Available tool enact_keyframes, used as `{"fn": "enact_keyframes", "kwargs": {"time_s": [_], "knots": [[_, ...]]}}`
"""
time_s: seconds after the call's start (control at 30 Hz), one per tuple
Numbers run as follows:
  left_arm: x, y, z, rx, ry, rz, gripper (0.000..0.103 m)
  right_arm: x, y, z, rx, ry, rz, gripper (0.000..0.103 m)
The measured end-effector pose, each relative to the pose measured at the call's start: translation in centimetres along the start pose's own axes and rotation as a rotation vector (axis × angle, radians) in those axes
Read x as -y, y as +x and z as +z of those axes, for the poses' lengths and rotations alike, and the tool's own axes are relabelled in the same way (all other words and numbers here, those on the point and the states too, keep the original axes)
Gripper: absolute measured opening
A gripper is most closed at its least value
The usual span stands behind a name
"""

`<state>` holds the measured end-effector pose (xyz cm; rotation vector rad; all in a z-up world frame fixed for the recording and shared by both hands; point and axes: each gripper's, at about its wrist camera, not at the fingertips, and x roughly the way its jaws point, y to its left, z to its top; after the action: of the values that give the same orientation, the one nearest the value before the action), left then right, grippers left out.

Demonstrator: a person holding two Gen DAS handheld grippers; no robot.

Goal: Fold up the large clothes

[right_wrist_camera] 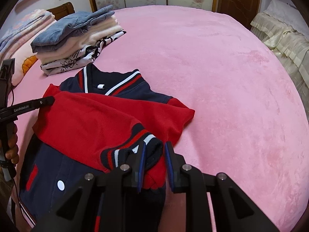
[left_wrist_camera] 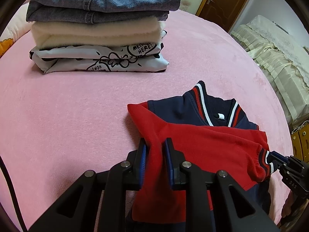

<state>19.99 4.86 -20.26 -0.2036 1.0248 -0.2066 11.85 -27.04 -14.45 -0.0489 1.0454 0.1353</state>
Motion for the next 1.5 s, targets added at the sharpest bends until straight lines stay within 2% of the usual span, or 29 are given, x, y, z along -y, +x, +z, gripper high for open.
{"fn": "enact_keyframes", "kwargs": {"time_s": [0.23,0.3,0.37,0.53,0.63,0.7,0.8,0.87,1.0,1.1,1.13,1.2,1.23,1.33,1.4,1.43,1.47,1.5], "knots": [[0.1,0.0,-0.1,0.0,0.006,0.001,0.017,-0.3,0.2,0.5,0.023,-0.032,0.008,0.019],[0.1,0.0,-0.1,-0.002,0.008,0.0,0.017,-0.7,0.1,0.4,0.03,-0.065,-0.019,0.008],[0.1,-0.1,0.0,0.001,0.007,-0.003,0.017,-0.8,-0.2,0.4,0.041,-0.073,-0.029,0.005],[0.0,-0.6,0.0,0.03,0.009,0.002,0.015,-1.5,-4.1,1.3,0.232,-0.106,-0.067,0.005],[-0.4,-0.4,0.0,0.037,-0.005,0.0,0.015,-1.4,-4.8,2.5,0.314,-0.121,-0.105,0.005],[-0.6,0.1,-0.1,0.024,-0.011,0.009,0.015,-0.6,-3.5,3.1,0.272,-0.103,-0.112,0.006],[-0.8,0.7,-0.2,0.005,-0.014,0.011,0.015,1.5,0.5,2.9,0.083,-0.016,-0.116,0.009],[-0.9,0.8,-0.3,0.011,-0.008,0.009,0.015,2.7,1.8,2.1,0.019,0.036,-0.154,0.009],[-0.7,0.2,-0.2,0.017,0.005,0.023,0.015,4.2,0.4,1.2,0.045,0.16,-0.092,0.01],[-0.3,-1.3,0.0,0.039,0.009,0.05,0.015,3.2,-1.9,1.5,0.115,0.166,-0.042,0.01],[-0.2,-1.9,0.0,0.051,0.007,0.054,0.015,2.6,-2.5,1.7,0.134,0.153,-0.025,0.014],[0.4,-3.5,-0.2,0.083,0.001,0.034,0.015,0.9,-3.0,2.2,0.153,0.119,0.008,0.036],[0.7,-4.1,-0.3,0.094,-0.002,0.016,0.015,0.2,-2.9,2.4,0.157,0.105,0.018,0.05],[1.9,-5.3,-0.9,0.102,-0.006,-0.046,0.015,-1.3,-2.0,2.1,0.156,0.057,-0.018,0.052],[2.8,-4.7,-1.3,0.072,0.005,-0.091,0.015,-1.4,-1.0,1.9,0.116,0.045,-0.025,0.049],[3.2,-4.3,-1.6,0.056,0.019,-0.094,0.015,-1.3,-0.4,1.6,0.097,0.041,-0.01,0.028],[3.8,-3.4,-2.1,0.029,0.046,-0.065,0.015,-1.5,-0.2,1.2,0.091,0.038,-0.003,0.008],[4.1,-2.7,-2.5,0.009,0.065,-0.035,0.015,-1.4,-0.1,0.9,0.078,0.034,-0.012,0.008]]}}
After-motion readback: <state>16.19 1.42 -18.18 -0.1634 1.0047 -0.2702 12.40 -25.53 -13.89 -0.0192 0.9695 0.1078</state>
